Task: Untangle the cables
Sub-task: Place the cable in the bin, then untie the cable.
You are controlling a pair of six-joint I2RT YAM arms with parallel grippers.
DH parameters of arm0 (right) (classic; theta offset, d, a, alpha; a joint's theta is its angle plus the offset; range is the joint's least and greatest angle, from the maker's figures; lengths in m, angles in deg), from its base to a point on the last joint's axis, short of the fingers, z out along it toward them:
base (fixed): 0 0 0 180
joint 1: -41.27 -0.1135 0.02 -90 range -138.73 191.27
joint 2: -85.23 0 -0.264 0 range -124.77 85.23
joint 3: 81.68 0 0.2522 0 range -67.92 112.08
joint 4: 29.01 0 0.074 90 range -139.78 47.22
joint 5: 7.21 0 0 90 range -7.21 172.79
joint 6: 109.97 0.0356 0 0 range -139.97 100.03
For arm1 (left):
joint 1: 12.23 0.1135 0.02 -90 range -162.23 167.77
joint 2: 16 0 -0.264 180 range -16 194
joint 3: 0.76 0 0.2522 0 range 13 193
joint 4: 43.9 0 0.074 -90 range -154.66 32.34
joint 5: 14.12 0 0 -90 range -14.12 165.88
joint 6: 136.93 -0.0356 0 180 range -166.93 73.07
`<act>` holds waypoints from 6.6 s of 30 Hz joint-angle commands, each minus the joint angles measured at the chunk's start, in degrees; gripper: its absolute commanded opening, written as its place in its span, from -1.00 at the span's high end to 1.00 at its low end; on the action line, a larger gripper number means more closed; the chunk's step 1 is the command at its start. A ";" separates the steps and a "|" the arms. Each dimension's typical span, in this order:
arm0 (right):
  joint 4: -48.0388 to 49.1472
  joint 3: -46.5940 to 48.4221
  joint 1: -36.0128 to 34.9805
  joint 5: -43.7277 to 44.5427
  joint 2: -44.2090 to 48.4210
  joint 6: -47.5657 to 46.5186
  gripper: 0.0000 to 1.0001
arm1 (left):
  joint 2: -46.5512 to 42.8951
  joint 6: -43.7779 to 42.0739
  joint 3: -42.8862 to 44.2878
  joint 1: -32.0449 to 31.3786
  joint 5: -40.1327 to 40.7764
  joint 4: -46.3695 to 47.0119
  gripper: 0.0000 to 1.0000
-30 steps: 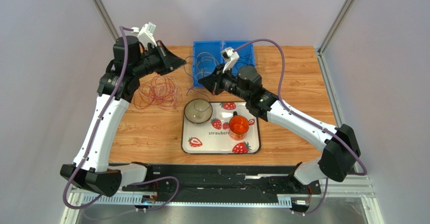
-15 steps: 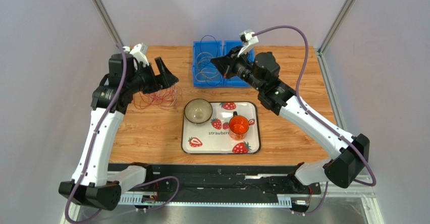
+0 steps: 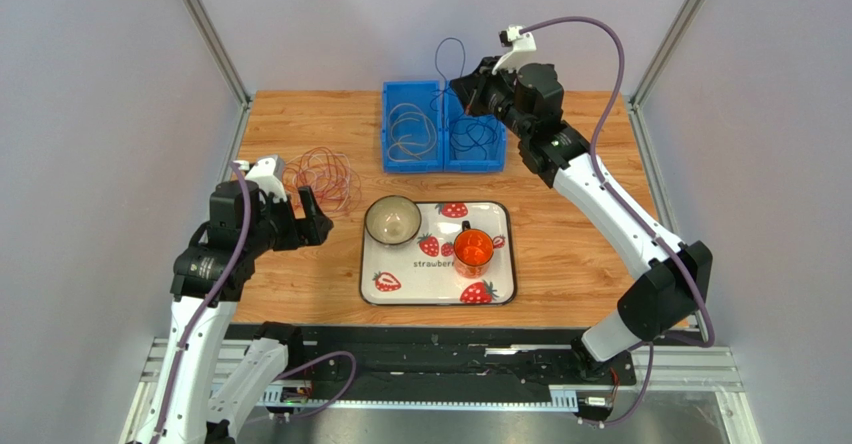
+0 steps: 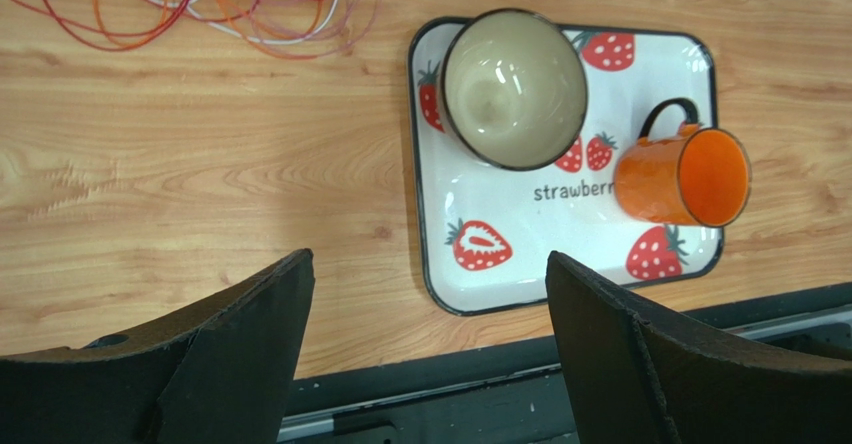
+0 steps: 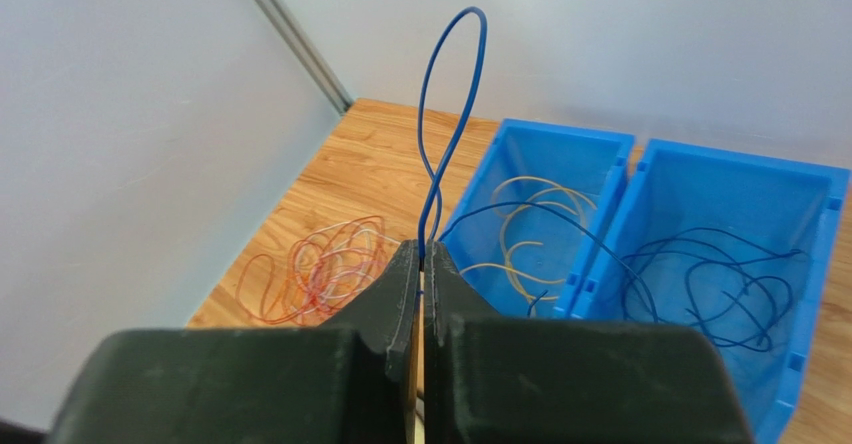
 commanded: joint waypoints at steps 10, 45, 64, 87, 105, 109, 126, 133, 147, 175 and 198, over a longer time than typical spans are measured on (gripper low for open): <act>-4.08 13.44 7.87 2.34 -14.97 -0.22 1.00 | -4.14 1.11 -6.23 0.07 3.57 6.07 -0.85; -12.78 16.18 11.39 6.03 -36.77 8.49 1.00 | -3.52 1.20 -6.32 0.07 5.24 5.89 -0.77; -17.54 14.69 10.25 3.04 -23.88 5.33 0.08 | -3.61 1.28 -6.23 0.07 5.59 5.81 -0.75; -12.00 -19.40 6.82 -2.14 6.73 8.49 0.06 | 13.96 7.61 -2.55 0.07 2.34 13.89 -0.75; -14.37 -30.92 6.65 -5.22 17.45 8.84 0.10 | 32.15 18.77 5.98 6.30 17.19 21.19 -0.68; -14.28 -32.07 6.47 -5.84 18.42 8.93 0.10 | 32.17 20.61 3.97 10.70 17.98 21.97 -0.67; -12.61 -32.77 5.50 -7.59 15.61 9.72 0.12 | 25.03 30.73 -14.14 23.54 21.85 34.80 -0.64; -12.44 -32.51 5.50 -7.95 15.08 9.63 0.12 | 33.21 31.25 -12.30 25.65 20.28 38.50 -0.61; -11.65 -32.69 5.41 -8.74 13.59 9.46 0.12 | 48.15 30.37 -7.03 27.06 17.72 44.22 -0.26; -12.53 -30.67 5.15 -8.83 12.62 9.98 0.13 | 31.84 27.92 5.70 23.98 16.31 34.75 1.00; -15.87 -21.53 -0.64 -10.22 14.83 6.82 0.07 | 28.11 14.21 40.01 17.75 -17.18 25.87 1.00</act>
